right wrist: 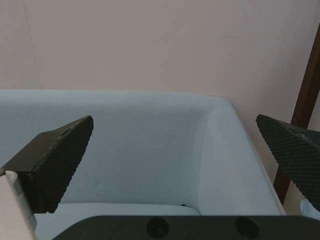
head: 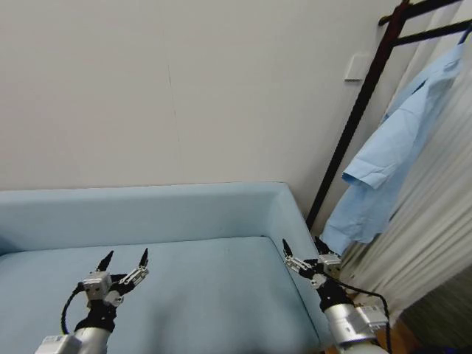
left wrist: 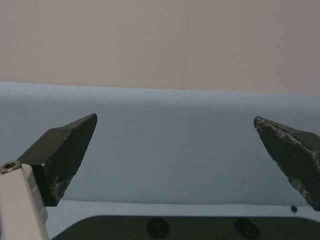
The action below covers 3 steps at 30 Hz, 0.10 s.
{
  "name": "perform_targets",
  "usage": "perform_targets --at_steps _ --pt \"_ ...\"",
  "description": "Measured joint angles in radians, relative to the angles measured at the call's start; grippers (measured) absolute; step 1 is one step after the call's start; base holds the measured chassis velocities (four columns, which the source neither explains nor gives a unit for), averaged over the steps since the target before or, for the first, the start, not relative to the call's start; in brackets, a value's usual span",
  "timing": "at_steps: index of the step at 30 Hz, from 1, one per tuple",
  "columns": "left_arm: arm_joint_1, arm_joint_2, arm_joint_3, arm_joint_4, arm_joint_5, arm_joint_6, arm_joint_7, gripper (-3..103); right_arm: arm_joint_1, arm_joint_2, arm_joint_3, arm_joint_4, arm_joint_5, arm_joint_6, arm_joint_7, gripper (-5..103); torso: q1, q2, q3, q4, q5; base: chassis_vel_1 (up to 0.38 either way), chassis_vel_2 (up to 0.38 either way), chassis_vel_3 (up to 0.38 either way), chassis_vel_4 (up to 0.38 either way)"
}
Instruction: Pick up the clothes from the sofa and hang them on the clothes hanger.
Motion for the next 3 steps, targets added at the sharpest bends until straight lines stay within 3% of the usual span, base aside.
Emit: perform_targets --at_steps 3 --pt "0.000 0.000 0.000 0.000 0.000 0.000 0.000 100 0.000 0.000 0.000 0.000 0.000 0.000 0.000 100 0.000 0.000 0.000 0.0000 0.0000 0.000 0.000 0.000 0.000"
